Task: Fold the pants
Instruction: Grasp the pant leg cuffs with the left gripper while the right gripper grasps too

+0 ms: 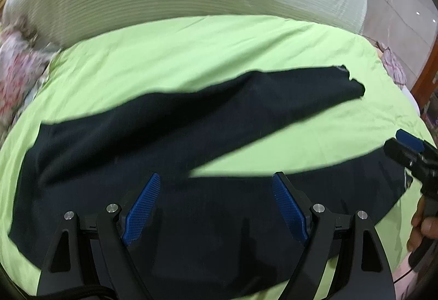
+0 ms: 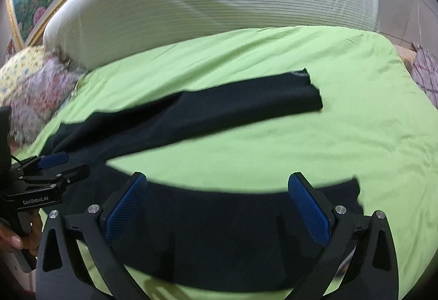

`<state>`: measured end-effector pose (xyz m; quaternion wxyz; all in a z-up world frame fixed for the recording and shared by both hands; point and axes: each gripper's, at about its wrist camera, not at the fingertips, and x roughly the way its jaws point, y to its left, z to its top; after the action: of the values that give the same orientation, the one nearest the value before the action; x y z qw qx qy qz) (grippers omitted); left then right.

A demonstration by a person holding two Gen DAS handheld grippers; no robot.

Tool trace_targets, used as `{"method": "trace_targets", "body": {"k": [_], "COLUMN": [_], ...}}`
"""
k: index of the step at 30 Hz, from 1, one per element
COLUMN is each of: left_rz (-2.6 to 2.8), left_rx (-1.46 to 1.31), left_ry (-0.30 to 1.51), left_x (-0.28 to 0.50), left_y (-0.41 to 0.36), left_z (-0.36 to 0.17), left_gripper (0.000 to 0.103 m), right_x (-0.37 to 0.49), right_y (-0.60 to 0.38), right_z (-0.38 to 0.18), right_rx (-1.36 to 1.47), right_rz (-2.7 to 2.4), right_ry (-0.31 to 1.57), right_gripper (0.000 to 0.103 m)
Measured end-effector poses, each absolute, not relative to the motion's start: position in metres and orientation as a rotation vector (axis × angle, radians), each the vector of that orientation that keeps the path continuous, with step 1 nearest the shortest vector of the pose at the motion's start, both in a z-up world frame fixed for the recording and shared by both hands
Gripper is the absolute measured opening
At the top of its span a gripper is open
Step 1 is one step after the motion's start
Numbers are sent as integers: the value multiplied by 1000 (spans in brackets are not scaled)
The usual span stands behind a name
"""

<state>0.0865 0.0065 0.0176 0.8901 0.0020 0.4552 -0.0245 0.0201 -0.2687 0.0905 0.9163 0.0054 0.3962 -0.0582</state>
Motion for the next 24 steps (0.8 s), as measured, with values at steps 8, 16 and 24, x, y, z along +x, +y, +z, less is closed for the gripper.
{"method": "trace_targets", "body": {"k": [8,16,24], "left_rz": [-154,-267,-371], "left_rx": [79,109,182], "left_ry": [964,1031,1156], "left_x": [165,241,300], "left_y": [-3,-14,-37], "left_z": [31,20,-11], "left_gripper": [84,77,64], "right_x": [83,134,169], "right_y": [-315,-364,-392], "right_z": [111,113,97], "right_rx": [100,197,280], "right_rz": [-150,-193,-203], "right_ry": [866,914,971], "right_gripper": [102,101,95]}}
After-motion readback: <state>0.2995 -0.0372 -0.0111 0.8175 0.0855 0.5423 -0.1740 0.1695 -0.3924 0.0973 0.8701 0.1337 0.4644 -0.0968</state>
